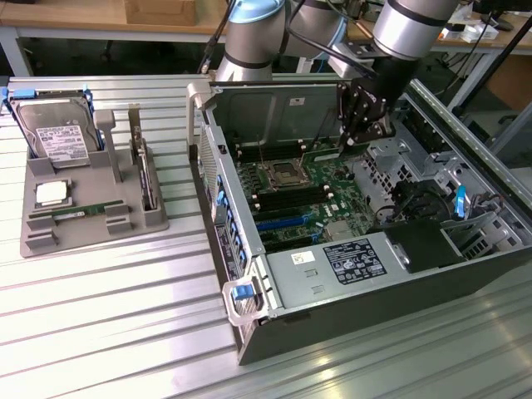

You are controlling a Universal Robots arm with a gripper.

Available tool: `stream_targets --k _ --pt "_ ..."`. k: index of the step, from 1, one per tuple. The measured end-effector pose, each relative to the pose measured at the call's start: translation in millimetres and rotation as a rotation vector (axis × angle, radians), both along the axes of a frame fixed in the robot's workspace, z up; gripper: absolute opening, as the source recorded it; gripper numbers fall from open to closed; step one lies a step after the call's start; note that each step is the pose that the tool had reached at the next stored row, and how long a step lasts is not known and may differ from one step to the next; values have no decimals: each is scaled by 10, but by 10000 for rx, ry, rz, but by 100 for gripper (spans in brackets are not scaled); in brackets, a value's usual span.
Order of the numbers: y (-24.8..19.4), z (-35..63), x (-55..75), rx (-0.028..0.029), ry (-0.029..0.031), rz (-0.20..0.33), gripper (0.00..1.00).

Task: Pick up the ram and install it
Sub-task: 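Insert the ram into the slot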

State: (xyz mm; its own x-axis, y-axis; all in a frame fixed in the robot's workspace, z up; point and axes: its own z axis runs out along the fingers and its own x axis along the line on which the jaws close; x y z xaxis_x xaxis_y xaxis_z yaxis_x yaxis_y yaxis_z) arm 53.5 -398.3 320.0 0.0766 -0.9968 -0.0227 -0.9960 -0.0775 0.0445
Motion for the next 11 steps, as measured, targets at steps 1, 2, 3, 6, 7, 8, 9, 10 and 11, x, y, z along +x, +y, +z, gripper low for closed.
stream_targets --k 1,2,3,6,7,8,9,10,11 --pt "0 -12 0 0 0 0 12" --pt "0 -24 0 -1 0 1 12" --pt "0 -32 0 0 0 0 12" --pt "0 -54 0 -1 0 0 12" --pt "0 -60 0 -1 0 1 12" --pt "0 -64 0 -1 1 1 12" --pt "0 -67 0 0 0 0 12" --pt "0 -77 0 0 0 0 12" --pt "0 -89 0 -1 0 0 12"
